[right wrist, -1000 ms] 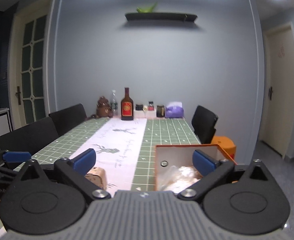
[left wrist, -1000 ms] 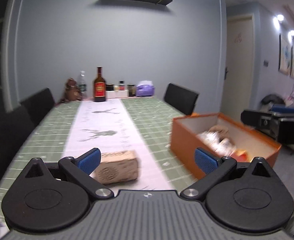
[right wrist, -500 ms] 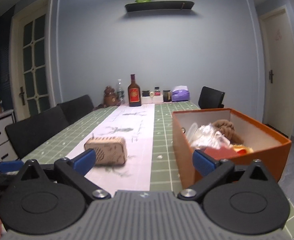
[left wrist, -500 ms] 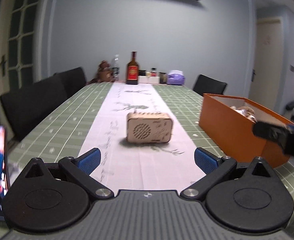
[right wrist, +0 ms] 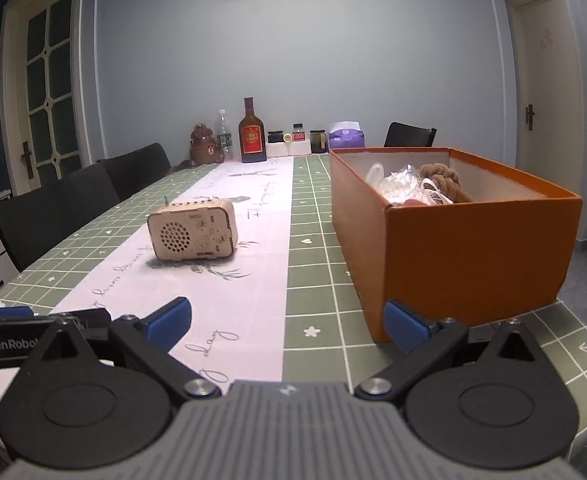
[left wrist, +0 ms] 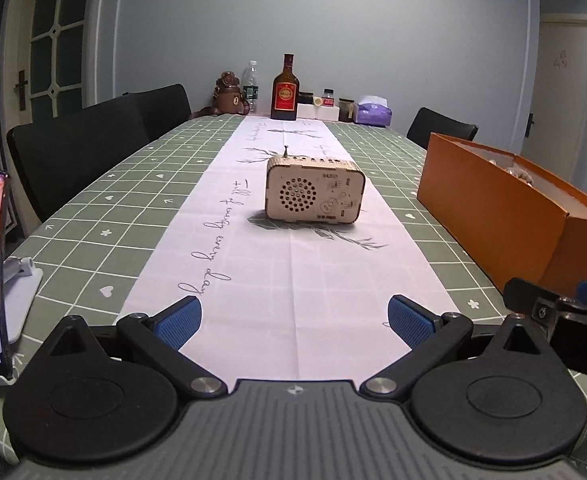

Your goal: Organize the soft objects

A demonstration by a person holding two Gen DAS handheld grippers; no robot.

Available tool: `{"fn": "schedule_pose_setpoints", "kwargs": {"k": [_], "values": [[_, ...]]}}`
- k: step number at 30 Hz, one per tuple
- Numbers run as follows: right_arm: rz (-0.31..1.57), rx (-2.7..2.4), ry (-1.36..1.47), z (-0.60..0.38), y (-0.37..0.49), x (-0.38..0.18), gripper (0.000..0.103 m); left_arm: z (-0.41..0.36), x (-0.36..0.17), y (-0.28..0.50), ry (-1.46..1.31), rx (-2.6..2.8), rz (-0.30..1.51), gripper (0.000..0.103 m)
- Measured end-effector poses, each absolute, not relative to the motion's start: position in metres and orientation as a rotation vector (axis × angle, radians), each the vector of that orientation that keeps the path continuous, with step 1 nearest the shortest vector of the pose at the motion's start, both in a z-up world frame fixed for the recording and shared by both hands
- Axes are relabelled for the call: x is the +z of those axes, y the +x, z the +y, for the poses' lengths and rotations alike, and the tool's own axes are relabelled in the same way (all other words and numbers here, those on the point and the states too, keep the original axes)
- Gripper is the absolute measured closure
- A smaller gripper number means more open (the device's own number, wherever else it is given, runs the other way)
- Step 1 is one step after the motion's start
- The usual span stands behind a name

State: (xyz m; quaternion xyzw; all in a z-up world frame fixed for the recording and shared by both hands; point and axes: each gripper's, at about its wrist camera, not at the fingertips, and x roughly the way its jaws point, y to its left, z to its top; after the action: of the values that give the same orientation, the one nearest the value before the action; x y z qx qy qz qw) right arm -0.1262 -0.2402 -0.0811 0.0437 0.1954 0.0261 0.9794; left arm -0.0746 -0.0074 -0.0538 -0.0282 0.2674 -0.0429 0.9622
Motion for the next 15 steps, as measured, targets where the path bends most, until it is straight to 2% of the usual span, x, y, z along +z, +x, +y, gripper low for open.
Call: {"fn": "schedule_pose_setpoints", "kwargs": {"k": [15], "values": [[0.396,0.067,0.092,-0.2462,-0.1238,-0.0806,0.003,-0.0154,-0.0543,-0.0702,-0.023,-0.073,0.585,0.000]]}}
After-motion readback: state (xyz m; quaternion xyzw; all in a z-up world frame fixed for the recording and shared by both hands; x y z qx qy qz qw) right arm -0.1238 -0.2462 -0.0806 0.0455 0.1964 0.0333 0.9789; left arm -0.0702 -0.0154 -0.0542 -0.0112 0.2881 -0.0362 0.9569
